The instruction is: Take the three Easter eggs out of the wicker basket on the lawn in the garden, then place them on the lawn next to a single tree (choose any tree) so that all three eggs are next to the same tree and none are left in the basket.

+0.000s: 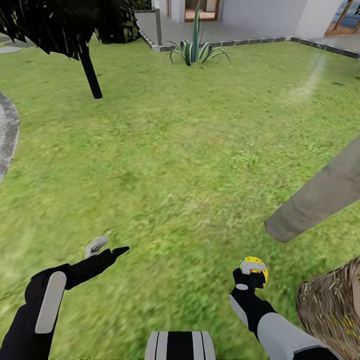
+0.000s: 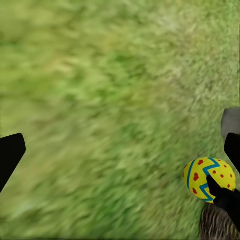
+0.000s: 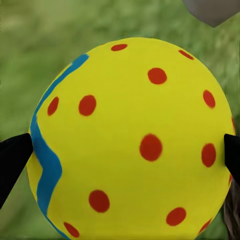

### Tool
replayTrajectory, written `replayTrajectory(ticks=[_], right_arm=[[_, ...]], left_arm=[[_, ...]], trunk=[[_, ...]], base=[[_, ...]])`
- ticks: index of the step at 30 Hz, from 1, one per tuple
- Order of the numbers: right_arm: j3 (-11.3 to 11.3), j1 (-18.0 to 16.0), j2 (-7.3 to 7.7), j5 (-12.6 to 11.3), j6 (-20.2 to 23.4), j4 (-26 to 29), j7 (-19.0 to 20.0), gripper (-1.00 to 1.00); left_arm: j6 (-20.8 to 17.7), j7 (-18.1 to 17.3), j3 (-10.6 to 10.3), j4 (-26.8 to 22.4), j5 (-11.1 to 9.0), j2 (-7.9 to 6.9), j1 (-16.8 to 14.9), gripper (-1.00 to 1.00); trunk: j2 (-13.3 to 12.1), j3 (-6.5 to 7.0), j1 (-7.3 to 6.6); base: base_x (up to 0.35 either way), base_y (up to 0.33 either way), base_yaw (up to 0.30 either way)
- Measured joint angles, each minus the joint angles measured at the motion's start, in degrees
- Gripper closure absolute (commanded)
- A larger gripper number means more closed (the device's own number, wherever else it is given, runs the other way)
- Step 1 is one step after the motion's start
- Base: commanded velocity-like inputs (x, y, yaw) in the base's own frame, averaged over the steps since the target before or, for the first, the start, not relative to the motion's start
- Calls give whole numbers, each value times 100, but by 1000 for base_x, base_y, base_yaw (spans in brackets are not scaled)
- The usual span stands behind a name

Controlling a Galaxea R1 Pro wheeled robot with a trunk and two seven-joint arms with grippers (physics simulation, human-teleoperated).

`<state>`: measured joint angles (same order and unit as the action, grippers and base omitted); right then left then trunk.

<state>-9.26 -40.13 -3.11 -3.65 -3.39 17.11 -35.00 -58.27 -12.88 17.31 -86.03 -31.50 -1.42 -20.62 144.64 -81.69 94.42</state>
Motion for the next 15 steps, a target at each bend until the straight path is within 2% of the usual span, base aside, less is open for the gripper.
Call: replayTrajectory(ticks=[2, 7, 8, 13, 15], right_arm=[[-5, 0, -5, 4, 0, 0, 0, 100], [-8, 0, -6, 8, -7, 0, 1, 100], [-8, 0, -4, 9, -8, 0, 1, -100], [-12, 0, 3, 9, -14, 0, 8, -100], [-16, -1, 8, 10, -17, 2, 9, -100]], left_arm=[[0, -2, 0, -1, 0, 0, 0, -100], [-2, -6, 0, 0, -3, 0, 0, -100], [-2, -6, 0, 0, -3, 0, 0, -100], [-2, -6, 1, 0, -10, 0, 0, -100], [-2, -6, 3, 0, -12, 0, 0, -100]], trunk=[[3, -44, 5], [3, -45, 5], [3, -45, 5], [3, -45, 5], [1, -1, -1]], base=[[0, 0, 0], [0, 0, 0], [0, 0, 0], [0, 0, 0], [0, 0, 0]])
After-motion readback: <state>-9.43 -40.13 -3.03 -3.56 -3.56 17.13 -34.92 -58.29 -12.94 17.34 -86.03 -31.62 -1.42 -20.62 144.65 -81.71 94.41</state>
